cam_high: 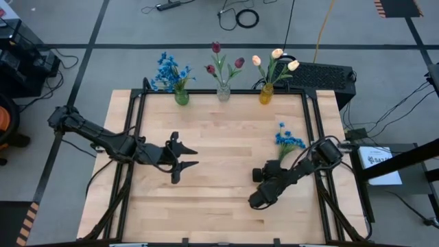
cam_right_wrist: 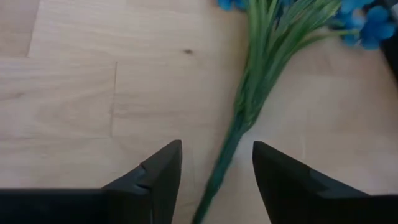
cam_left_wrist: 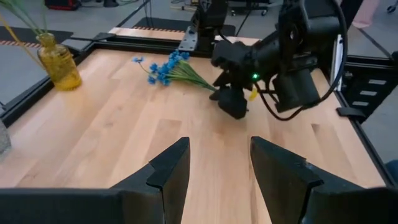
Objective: Sort flowers into vase by color
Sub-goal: Put the blue flowers into the green flower vase
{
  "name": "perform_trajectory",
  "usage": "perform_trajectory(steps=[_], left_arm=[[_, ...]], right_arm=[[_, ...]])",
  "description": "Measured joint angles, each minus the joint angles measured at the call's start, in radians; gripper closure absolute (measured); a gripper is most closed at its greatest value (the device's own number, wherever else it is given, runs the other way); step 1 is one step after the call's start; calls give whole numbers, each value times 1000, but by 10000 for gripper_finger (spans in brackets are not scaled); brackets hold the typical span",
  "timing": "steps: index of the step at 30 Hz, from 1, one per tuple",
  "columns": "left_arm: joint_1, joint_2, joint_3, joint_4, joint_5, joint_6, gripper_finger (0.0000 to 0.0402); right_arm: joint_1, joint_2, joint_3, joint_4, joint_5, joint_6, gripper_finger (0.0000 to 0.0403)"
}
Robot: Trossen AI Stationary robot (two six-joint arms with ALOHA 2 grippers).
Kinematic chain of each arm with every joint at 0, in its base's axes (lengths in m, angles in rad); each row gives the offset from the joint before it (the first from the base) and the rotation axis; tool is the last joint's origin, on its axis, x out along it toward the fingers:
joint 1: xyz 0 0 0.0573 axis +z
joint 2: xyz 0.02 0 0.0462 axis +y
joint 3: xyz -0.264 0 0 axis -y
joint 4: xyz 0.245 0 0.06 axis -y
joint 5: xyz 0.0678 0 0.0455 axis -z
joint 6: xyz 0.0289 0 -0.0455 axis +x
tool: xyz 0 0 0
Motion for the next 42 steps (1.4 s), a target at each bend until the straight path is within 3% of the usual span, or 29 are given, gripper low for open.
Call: perform_trajectory(steps=[9,20,27,34,42], left_arm=[[-12,0,0,0,-49,1,226],[-11,0,0,1,-123,81,226],[-5,0,0,12,-177,161,226],[25,-4,0,38,-234,205,226],[35,-54,-1,24,-444,216,226]], right_arm=[[2,72,5,11,14,-5,264],[7,84,3,29,30,-43,389],[18,85,90,-52,48,-84,391],[19,24,248,-163,205,-254,398],[30,-120,399,-244,333,-569,399]])
